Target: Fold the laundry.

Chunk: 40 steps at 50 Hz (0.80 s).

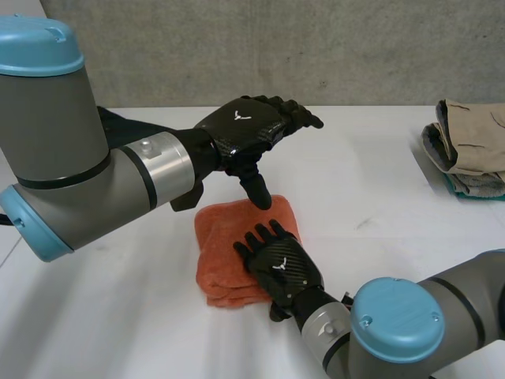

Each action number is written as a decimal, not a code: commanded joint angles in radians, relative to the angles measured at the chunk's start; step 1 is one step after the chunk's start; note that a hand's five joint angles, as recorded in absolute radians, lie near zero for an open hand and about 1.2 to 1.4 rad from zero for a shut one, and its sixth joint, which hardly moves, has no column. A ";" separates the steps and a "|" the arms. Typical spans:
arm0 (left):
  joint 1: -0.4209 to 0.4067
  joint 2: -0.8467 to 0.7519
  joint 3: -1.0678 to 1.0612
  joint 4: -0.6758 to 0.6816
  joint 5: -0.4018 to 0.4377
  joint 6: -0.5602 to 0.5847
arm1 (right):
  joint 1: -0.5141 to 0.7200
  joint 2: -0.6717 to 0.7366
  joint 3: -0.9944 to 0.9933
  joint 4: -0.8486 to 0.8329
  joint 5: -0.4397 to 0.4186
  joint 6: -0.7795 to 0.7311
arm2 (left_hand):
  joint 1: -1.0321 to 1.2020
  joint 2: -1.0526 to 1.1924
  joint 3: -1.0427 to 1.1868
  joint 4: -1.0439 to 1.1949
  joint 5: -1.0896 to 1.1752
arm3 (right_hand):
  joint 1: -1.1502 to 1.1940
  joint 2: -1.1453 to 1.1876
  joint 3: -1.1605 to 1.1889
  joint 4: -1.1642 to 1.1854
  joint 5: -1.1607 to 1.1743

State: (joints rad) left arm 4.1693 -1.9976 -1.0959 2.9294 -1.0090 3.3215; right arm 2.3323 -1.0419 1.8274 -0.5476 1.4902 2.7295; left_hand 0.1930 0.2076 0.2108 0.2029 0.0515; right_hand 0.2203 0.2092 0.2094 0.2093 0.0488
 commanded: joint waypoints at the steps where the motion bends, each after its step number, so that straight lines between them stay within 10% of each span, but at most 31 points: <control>1: 0.000 -0.004 -0.015 0.004 -0.014 0.003 | -0.005 0.072 -0.054 -0.067 -0.001 -0.065 | 0.044 0.029 0.026 0.034 0.011 | -0.046 -0.035 -0.035 -0.035 -0.049; 15: -0.001 -0.004 -0.016 0.005 -0.036 0.003 | -0.008 0.140 -0.146 -0.104 -0.011 -0.079 | 0.044 0.029 0.026 0.034 0.011 | 0.369 0.380 0.380 0.380 0.366; 21: -0.003 -0.004 -0.018 0.005 -0.036 0.001 | -0.008 0.161 -0.201 -0.132 -0.013 -0.076 | 0.044 0.029 0.026 0.034 0.011 | 1.175 1.186 1.186 1.186 1.172; 40: 0.043 0.082 0.001 0.033 -0.051 -0.004 | -0.342 0.030 -0.482 -0.190 -0.048 -0.027 | 0.044 0.029 0.026 0.034 0.011 | 1.176 1.187 1.187 1.187 1.173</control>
State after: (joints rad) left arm 4.1896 -1.9553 -1.0965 2.9448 -1.0477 3.3216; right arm 2.1304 -0.9508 1.4135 -0.7078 1.4698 2.6767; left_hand 0.1930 0.2076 0.2108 0.2029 0.0515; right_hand 0.9900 1.1249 1.1492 1.1737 0.8591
